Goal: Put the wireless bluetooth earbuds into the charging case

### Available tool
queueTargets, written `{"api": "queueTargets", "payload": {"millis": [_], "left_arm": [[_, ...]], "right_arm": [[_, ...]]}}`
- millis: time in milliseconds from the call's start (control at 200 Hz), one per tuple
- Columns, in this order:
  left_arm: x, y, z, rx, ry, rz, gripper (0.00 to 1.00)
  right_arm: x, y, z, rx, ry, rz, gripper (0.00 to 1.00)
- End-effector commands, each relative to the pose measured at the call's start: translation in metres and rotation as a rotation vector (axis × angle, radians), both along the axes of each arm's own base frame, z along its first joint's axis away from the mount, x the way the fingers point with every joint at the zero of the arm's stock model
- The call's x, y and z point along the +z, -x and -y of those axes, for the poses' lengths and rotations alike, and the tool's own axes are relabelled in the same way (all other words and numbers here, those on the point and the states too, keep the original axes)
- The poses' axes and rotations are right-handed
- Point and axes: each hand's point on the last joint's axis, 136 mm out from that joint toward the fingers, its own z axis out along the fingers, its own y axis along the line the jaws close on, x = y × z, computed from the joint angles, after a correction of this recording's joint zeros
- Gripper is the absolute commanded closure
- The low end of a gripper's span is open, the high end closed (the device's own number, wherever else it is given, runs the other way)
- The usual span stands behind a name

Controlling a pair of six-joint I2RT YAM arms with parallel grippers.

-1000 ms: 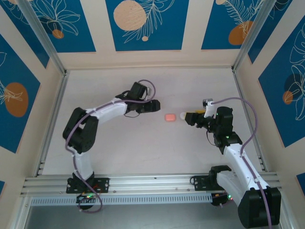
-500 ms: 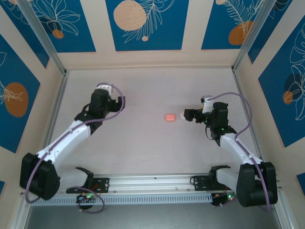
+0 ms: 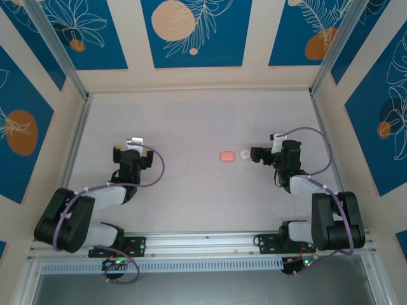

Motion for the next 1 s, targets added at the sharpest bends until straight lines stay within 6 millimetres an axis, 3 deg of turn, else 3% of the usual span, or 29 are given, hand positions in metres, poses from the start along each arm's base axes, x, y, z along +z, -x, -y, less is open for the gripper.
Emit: {"api": "queueTargets", "payload": {"millis": [0, 25, 200, 245, 395, 450, 660, 825, 995], "left_arm": [[0.025, -0.005, -0.005, -0.013, -0.029, 0.218, 0.00], [0.017, -0.002, -0.007, -0.007, -0.022, 0.217, 0.00], [0.011, 0.001, -0.001, -0.088, 0.016, 0.242, 0.00], [-0.002, 0.003, -0.004, -0.109, 0.057, 0.215, 0.00], [-0.019, -0.031, -0.027, -0.016, 0.129, 0.028, 0.00], [-0.018, -0.031, -0.033, -0.030, 0.199, 0.038, 0.00], [-0.017, -0.030, -0.036, -0.019, 0.196, 0.050, 0.00], [-0.017, -0.031, -0.034, -0.026, 0.195, 0.046, 0.00], [-0.017, -0.031, -0.033, -0.034, 0.194, 0.044, 0.00]], "right_arm": [[0.019, -0.012, 0.006, -0.006, 0.060, 0.122, 0.01], [0.021, -0.013, 0.005, 0.001, 0.068, 0.139, 0.01], [0.021, -0.016, 0.002, 0.039, 0.089, 0.155, 0.01], [0.021, -0.015, 0.001, 0.044, 0.088, 0.157, 0.01], [0.022, -0.013, -0.001, 0.054, 0.090, 0.168, 0.01], [0.022, -0.013, -0.002, 0.063, 0.084, 0.168, 0.01], [0.026, -0.017, -0.023, 0.147, 0.036, 0.220, 0.01], [0.013, -0.026, -0.021, 0.141, 0.031, 0.156, 0.01], [0.005, -0.025, -0.013, 0.116, -0.013, 0.247, 0.01]]}}
